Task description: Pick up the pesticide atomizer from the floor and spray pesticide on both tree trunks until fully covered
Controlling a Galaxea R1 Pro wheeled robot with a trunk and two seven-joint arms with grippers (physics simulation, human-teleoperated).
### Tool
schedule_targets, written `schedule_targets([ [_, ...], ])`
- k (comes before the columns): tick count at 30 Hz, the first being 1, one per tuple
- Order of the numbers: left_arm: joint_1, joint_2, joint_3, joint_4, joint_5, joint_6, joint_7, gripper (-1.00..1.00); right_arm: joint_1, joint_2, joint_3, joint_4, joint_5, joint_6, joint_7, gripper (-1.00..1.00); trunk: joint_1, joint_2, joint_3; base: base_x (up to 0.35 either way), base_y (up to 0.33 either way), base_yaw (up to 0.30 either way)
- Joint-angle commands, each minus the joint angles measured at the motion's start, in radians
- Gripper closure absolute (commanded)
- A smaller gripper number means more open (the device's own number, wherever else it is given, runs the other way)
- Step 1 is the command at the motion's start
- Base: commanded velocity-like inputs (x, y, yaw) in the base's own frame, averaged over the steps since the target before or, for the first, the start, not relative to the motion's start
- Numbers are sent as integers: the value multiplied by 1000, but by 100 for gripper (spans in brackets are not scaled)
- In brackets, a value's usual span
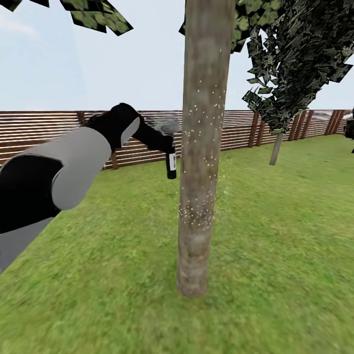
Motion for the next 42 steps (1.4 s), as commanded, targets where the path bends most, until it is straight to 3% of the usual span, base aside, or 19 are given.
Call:
schedule_targets([
  [1, 0, -5, 5, 38, 3, -54, 1, 100, 0, 0, 0, 0, -1, 0, 0, -100, 0, 0, 0, 0, 0, 0],
  [3, 1, -5, 5, 65, 4, -98, 0, 100, 0, 0, 0, 0, 0, 0, 0, -100, 0, 0, 0, 0, 0, 0],
  [7, 12, -5, 6, 74, 3, -114, 0, 100, 0, 0, 0, 0, 0, 0, 0, -100, 0, 0, 0, 0, 0, 0],
  [12, 67, -5, 7, 75, 0, -142, 6, 100, 1, 0, 0, 0, 0, 0, 0, -100, 0, 0, 0, 0, 0, 0],
  [14, 115, -5, 6, 75, 0, -180, 8, 100, 1, 0, 0, 0, 0, 0, 0, -100, 0, 0, 0, 0, 0, 0],
  [24, 230, -5, 7, 75, -1, -223, 11, 100, 9, 0, 0, 0, -1, -2, 0, -100, 0, 0, 0, 0, 0, 0],
  [29, 247, -5, 5, 76, 0, -231, 10, 100, 9, 0, 0, 0, -1, -2, 0, -100, 0, 0, 0, 0, 0, 0],
  [36, 314, -5, 7, 75, -3, -238, 14, 100, 9, 0, 0, 0, -1, -2, 0, -100, 0, 0, 0, 0, 0, 0],
  [39, 349, -5, 6, 76, -1, -294, 97, 100, 9, 0, 0, 0, -1, -2, 0, -100, 0, 0, 0, 0, 0, 0],
  [42, 377, -5, 6, 76, 0, -304, 117, 100, 9, 0, 0, 0, 0, -2, 0, -100, 0, 0, 0, 0, 0, 0],
])
